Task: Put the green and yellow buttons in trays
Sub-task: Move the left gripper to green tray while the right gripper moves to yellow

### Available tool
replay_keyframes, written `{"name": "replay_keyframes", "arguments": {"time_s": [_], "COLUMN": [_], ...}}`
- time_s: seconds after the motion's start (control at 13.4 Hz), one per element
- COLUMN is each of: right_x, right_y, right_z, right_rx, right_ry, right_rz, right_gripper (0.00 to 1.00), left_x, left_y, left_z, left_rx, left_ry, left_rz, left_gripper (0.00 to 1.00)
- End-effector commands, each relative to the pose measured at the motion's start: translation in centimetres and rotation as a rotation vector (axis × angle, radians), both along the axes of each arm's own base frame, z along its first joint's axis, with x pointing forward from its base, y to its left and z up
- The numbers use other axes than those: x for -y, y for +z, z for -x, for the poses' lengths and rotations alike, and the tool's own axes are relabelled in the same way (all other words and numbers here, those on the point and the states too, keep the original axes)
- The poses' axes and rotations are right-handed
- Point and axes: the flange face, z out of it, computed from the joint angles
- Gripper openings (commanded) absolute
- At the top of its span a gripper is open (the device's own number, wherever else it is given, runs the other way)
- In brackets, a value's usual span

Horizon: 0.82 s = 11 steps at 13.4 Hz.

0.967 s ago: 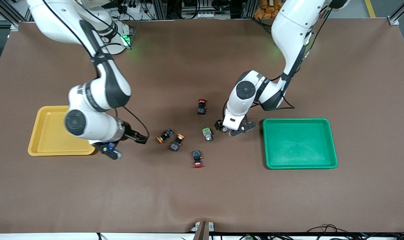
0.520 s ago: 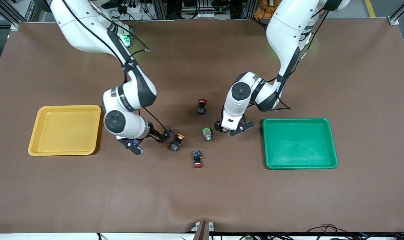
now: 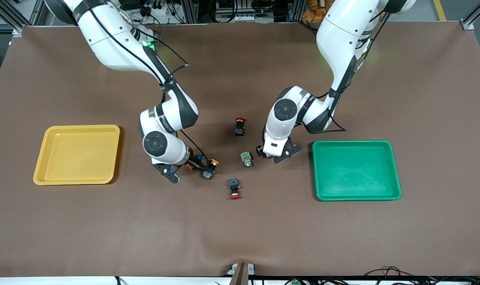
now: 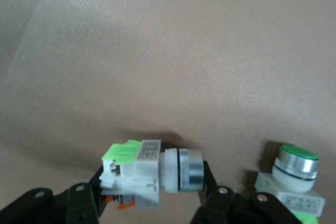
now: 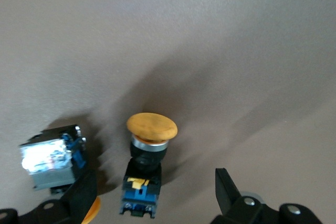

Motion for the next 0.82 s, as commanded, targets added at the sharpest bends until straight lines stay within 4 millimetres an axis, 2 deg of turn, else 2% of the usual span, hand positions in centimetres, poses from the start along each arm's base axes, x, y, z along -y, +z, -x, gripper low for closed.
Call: {"name": "replay_keyframes", "arguments": {"time_s": [0.0,0.07,0.15,0.22,0.3,0.59,0.74], "right_x": [0.8,1.0,0.9,0.8,0.6,1.2,1.7], "right_y": [-2.5,-3.0,-3.1,-3.2,-3.1,-0.7,1.0], "right_z": [1.0,1.2,1.4,1.5,1.6,0.6,-0.5], "right_rx": [0.066,0.079,0.077,0.074,0.073,-0.012,-0.030], "right_ry": [-0.022,-0.028,-0.026,-0.023,-0.020,-0.014,-0.017], "right_rz": [0.008,0.005,0.007,0.008,0.005,0.027,0.029], "right_gripper": [1.00,1.00,0.85,0.40,0.00,0.00,0.00], "left_x": [-0.4,-1.3,-2.6,-4.2,-6.4,-14.1,-17.5], "left_y": [3.2,4.8,6.9,8.0,8.8,9.9,9.5], "left_z": [-1.9,-2.5,-3.4,-4.2,-5.3,-8.4,-9.4], "left_rx": [0.014,0.018,0.030,0.022,0.008,-0.019,-0.032], "left_ry": [0.022,0.020,0.002,-0.026,-0.058,-0.145,-0.160], "left_rz": [-0.026,-0.042,-0.061,-0.085,-0.102,-0.154,-0.185], "left_gripper": [0.00,0.00,0.00,0.00,0.00,0.00,0.00]}}
